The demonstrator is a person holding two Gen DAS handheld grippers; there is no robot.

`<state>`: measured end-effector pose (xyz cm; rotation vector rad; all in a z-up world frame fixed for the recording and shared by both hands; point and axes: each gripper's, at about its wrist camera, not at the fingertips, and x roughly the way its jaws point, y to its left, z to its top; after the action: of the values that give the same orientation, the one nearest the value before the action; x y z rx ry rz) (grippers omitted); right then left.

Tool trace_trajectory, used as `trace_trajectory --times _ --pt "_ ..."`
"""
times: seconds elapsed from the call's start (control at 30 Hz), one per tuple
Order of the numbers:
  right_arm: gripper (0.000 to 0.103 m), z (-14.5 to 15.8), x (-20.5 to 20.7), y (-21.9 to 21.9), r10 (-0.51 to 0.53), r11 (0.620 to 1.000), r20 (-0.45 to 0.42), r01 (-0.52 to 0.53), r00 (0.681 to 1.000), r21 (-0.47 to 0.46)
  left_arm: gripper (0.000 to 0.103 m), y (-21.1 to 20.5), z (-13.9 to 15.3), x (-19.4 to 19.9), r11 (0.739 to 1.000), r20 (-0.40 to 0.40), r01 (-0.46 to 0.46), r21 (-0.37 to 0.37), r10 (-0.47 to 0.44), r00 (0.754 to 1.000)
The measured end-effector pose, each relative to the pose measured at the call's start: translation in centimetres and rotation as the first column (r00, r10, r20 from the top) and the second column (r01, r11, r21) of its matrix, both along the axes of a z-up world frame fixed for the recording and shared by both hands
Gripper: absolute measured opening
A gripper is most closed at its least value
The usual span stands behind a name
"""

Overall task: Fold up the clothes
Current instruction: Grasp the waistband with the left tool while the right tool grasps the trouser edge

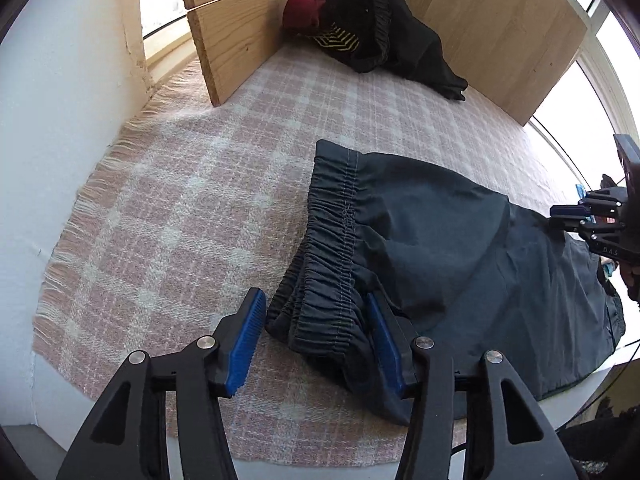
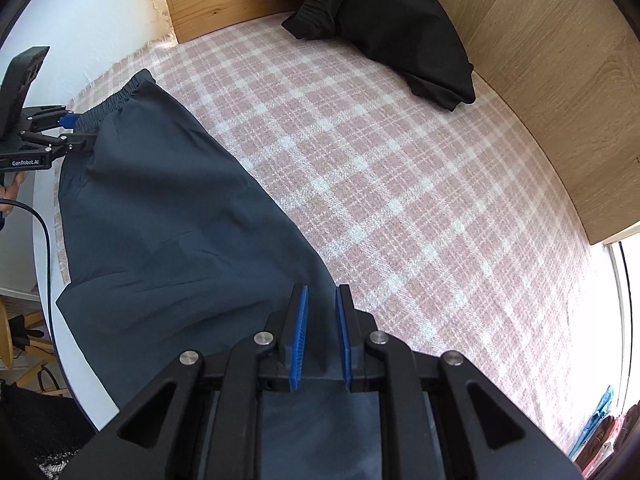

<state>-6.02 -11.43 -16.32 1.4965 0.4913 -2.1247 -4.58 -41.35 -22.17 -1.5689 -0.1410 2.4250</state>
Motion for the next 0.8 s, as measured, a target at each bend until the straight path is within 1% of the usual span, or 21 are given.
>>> trace_trajectory --times 0.07,0.13,0.17,0.2,0.23,0.3,0.33,0.37,0.4,0.43,0.5,0.53,0.63,0.7,0.8 --pt "0.014 0.5 0.3 -0.9 0.001 0.999 -0.004 -0.001 1.000 -0.033 0.050 1.4 0.0 0.3 0.996 -0.039 0.036 -0.087 -0.039 0.998" --pt "0.014 1.1 0.6 -1.8 0.002 0.998 -0.009 -0.003 1.000 -0.066 0.047 2.4 0.0 0.8 0.984 -0.069 0.053 -0.169 -0.066 0.995" --pt "0.014 1.4 0.8 -2.2 0.003 0.997 -0.011 -0.004 1.000 -0.083 0.035 2.3 0.1 0.9 0.985 -0.073 0.057 -0.162 -0.069 0.995" --pt "0.014 1.6 0.9 -2.6 0.003 0.995 -0.013 -0.004 1.000 -0.099 0.028 2.1 0.3 1.0 0.987 -0.076 0.060 -0.150 -0.072 0.995" --pt "0.014 1.9 1.1 -3.1 0.003 0.993 -0.016 -0.005 1.000 -0.115 0.027 1.9 0.4 1.1 0.988 -0.079 0.063 -0.139 -0.074 0.994" --pt "0.014 2.6 0.7 -4.6 0.013 0.980 0.019 -0.009 1.000 -0.201 0.024 2.1 0.9 1.4 0.988 -0.108 0.075 -0.138 -0.090 0.990" --pt "0.016 2.8 0.2 -5.6 0.028 0.973 0.034 -0.020 0.999 -0.232 0.024 2.3 1.1 1.6 0.986 -0.129 0.081 -0.143 -0.100 0.987" --pt "0.026 2.9 -0.4 -6.7 0.050 0.967 0.043 -0.038 0.998 -0.251 0.024 2.4 1.3 1.9 0.985 -0.141 0.091 -0.145 -0.112 0.984" --pt "0.032 3.0 -1.0 -7.8 0.072 0.961 0.051 -0.056 0.996 -0.269 0.024 2.6 1.6 2.2 0.984 -0.152 0.101 -0.147 -0.124 0.981" --pt "0.042 2.9 -1.7 -9.0 0.100 0.960 0.054 -0.082 0.993 -0.269 0.024 3.0 1.7 2.6 0.983 -0.163 0.115 -0.145 -0.138 0.977" --pt "0.044 2.2 -3.0 -11.5 0.166 0.960 0.053 -0.149 0.985 -0.238 0.023 3.8 1.8 3.3 0.978 -0.184 0.138 -0.154 -0.165 0.969" --pt "0.044 1.6 -3.7 -12.8 0.203 0.957 0.062 -0.185 0.977 -0.224 0.023 4.2 1.8 3.6 0.975 -0.194 0.146 -0.166 -0.177 0.965" --pt "0.044 -0.8 -5.8 -16.2 0.320 0.936 0.116 -0.295 0.940 -0.192 0.023 5.0 1.5 4.0 0.974 -0.198 0.159 -0.161 -0.190 0.962" --pt "0.044 -2.5 -6.7 -17.7 0.389 0.915 0.164 -0.360 0.906 -0.183 0.023 5.1 1.2 4.1 0.977 -0.199 0.155 -0.150 -0.183 0.963" --pt "0.044 -4.8 -7.7 -19.8 0.484 0.874 0.230 -0.456 0.844 -0.167 0.023 4.7 1.1 4.1 0.982 -0.209 0.145 -0.123 -0.168 0.963"
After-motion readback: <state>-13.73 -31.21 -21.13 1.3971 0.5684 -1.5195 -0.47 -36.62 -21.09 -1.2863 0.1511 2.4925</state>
